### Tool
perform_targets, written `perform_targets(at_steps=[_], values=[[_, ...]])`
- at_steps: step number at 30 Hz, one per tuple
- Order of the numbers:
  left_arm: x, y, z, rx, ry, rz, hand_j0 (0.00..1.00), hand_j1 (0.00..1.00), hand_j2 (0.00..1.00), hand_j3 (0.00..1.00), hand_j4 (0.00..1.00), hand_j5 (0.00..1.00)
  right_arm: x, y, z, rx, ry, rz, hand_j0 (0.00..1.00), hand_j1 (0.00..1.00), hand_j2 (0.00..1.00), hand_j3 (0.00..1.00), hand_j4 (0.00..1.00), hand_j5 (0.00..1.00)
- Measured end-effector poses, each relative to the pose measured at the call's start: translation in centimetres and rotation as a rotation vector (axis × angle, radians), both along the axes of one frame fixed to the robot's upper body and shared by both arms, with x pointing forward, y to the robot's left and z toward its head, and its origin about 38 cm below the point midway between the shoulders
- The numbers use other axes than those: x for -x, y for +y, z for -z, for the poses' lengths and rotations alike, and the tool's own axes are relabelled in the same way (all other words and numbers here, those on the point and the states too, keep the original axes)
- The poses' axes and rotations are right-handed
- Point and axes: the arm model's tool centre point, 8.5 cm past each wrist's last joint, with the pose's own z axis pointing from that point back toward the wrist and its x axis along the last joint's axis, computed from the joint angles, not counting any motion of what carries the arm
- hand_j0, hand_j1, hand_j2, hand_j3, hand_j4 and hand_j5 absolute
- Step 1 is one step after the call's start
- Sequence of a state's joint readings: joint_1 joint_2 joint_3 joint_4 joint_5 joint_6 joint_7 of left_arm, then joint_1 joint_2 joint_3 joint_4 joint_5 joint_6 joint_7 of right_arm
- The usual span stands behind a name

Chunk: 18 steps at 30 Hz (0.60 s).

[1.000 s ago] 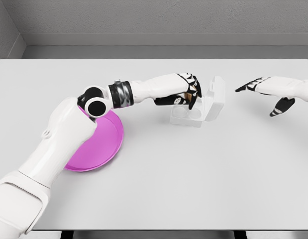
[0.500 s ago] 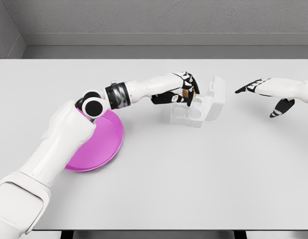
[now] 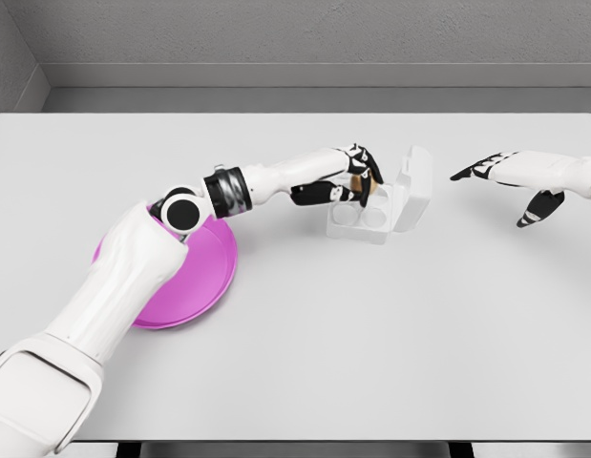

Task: Pack egg into the box and close the box lid

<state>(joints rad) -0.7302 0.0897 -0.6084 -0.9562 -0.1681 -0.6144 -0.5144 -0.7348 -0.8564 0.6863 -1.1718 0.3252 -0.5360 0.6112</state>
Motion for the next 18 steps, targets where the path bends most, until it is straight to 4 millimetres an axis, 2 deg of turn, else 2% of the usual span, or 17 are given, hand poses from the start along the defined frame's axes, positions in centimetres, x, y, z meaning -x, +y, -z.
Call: perform_targets(at_steps=[7,18], values=[[0.16,0.17,0.08,0.084,0.053,-0.007,0.25,0.25,0.25,0.25,0.25,0.25,0.01,-0.11,-0.09,-0.001,-0.002,0.002,1.0,1.0,1.0,1.0,1.0,1.0],[0.44,0.64,0.85,0.109,0.086,-0.017,0.25,0.25,0.25,0.25,0.25,0.25,0.01,-0.13,-0.14,-0.002,-0.004,0.002,1.0,1.0,1.0,1.0,1.0,1.0]])
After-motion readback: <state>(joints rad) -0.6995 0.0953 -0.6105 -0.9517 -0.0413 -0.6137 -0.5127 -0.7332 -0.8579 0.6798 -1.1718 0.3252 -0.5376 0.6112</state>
